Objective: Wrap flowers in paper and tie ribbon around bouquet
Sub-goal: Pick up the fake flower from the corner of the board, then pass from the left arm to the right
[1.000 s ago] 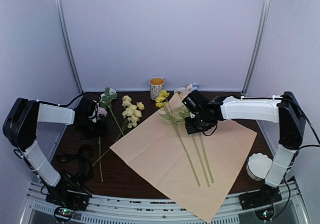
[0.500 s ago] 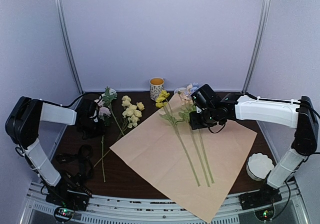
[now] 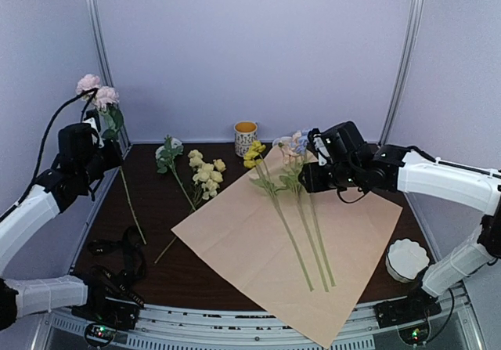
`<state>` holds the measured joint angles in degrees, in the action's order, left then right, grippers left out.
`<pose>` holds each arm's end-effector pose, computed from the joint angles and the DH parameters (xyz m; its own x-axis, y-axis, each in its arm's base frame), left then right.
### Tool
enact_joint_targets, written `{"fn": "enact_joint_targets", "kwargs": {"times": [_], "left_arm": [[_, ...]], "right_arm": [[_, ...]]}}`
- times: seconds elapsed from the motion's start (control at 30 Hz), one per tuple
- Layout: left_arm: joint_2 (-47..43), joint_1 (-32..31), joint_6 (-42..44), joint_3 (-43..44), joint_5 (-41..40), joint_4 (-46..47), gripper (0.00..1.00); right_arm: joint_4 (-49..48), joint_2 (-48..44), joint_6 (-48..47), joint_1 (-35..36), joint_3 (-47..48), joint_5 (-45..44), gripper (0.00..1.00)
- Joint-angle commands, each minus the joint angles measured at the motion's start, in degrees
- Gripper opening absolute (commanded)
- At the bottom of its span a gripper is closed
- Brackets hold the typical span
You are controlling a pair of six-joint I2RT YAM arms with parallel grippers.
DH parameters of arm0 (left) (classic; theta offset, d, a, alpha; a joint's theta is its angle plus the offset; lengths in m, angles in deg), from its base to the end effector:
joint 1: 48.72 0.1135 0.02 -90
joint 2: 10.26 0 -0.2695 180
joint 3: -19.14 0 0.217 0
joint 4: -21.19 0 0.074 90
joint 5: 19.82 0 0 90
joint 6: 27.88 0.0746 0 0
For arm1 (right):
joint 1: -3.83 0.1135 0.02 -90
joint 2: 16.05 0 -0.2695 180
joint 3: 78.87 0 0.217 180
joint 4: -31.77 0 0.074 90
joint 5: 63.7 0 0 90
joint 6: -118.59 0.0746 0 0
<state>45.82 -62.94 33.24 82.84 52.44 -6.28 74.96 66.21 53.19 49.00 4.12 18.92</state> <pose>0.2199 -0.0323 0.3167 -0.2670 -0.4069 -0.8736 -0.1974 0.9104 -0.3637 0.2252 0.2130 0.2834 -0.6977 -0.1163 -0.7069 -0.3806 0.8961 0.2283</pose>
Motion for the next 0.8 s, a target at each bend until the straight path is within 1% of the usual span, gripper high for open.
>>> {"fn": "enact_joint_targets", "kwargs": {"times": [0.0,0.03,0.1,0.2,0.27,0.33,0.43,0.5,0.53,0.67,0.77], "left_arm": [[-7.0,-3.1,5.6,-1.2,14.2,13.1,0.0],[-7.4,-4.7,5.7,-1.1,20.1,15.5,0.0],[-7.3,-9.2,5.7,0.0,25.9,19.0,0.0],[-6.2,-15.0,4.4,1.6,31.7,24.8,0.0],[-4.3,-17.9,3.6,3.8,36.3,27.9,0.0],[-1.9,-20.0,3.4,5.9,40.8,28.9,0.0],[1.0,-21.8,3.1,7.4,44.6,31.0,0.0],[2.6,-22.5,2.2,6.9,46.7,34.9,0.0],[3.4,-22.9,1.9,6.3,48.0,37.2,0.0],[5.3,-25.1,1.9,3.9,51.4,43.5,0.0],[6.0,-25.5,0.3,1.8,52.3,47.3,0.0]], "right_arm": [[-12.7,-6.0,-5.8,2.4,-3.9,8.0,0.47],[-15.3,-7.0,-6.6,3.0,-4.4,10.2,0.48],[-18.9,-7.9,-9.0,5.1,-4.3,14.5,0.49],[-21.3,-6.8,-11.9,9.0,-2.0,17.9,0.54],[-23.1,-5.5,-12.4,11.3,0.4,19.6,0.59],[-24.2,-3.6,-12.5,13.0,2.7,20.5,0.65],[-27.1,-0.6,-12.1,15.2,5.0,20.0,0.74],[-30.4,1.4,-11.1,16.4,5.7,19.7,0.82],[-32.0,2.5,-10.5,17.0,6.1,19.3,0.84],[-36.4,6.6,-7.9,18.7,8.2,18.7,0.84],[-40.3,8.6,-5.5,19.0,8.4,18.2,0.8]]}}
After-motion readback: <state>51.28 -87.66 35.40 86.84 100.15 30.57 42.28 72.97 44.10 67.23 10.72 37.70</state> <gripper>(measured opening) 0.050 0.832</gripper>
